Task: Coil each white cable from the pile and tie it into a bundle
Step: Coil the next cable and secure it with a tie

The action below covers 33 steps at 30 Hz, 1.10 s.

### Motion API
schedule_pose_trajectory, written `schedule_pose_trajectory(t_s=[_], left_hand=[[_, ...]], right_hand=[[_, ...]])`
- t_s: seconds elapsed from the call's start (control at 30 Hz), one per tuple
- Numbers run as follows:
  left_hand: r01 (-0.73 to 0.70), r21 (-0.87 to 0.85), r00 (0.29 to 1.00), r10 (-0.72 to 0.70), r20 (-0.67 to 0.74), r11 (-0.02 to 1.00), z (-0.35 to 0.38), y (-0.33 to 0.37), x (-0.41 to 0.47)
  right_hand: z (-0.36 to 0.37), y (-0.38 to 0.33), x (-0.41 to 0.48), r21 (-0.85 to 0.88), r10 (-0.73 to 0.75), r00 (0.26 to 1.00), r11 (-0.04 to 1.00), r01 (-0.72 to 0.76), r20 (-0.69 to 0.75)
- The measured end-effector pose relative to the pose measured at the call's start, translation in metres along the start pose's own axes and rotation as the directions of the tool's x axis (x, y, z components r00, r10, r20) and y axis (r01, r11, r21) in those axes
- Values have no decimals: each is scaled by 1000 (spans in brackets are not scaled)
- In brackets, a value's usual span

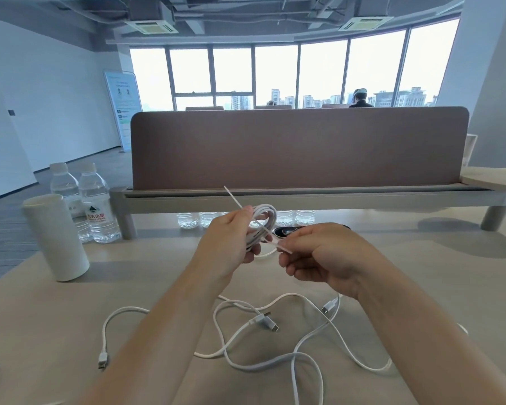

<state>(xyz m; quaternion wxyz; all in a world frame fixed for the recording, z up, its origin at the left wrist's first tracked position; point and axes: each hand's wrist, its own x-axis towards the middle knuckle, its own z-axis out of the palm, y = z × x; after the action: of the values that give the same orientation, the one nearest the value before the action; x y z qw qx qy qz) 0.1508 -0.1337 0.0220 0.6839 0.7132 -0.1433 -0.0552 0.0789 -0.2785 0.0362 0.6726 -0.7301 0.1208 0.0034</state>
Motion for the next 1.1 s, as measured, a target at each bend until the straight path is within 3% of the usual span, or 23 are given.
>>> schedule_pose_trajectory(t_s=[0.13, 0.23, 0.37, 0.63, 0.77, 0.9, 1.1], left_hand=[[63, -119, 997, -56, 58, 991, 4, 0, -2], [83, -105, 991, -71, 114, 991, 10, -2, -5], [74, -30, 993, -71, 95, 997, 15, -8, -3], [34, -36, 999, -34, -15, 999, -2, -1, 2], [102, -164, 995, -99, 27, 981, -1, 3, 1], [123, -132, 989, -111, 95, 984, 3, 3, -3], [93, -112, 991, -81, 102, 989, 16, -1, -7]], right_hand=[[3, 2, 3, 37, -26, 992, 999, 31, -126], [8, 5, 7, -17, -80, 979, 997, 79, -189], [12, 9, 8, -31, -133, 975, 991, 130, -178], [4, 3, 5, -77, -93, 994, 993, 89, -56], [9, 2, 7, -109, -108, 983, 990, 93, -149], [5, 3, 9, -121, -182, 952, 980, 156, -246], [11, 4, 5, -93, -165, 971, 984, 151, -171]])
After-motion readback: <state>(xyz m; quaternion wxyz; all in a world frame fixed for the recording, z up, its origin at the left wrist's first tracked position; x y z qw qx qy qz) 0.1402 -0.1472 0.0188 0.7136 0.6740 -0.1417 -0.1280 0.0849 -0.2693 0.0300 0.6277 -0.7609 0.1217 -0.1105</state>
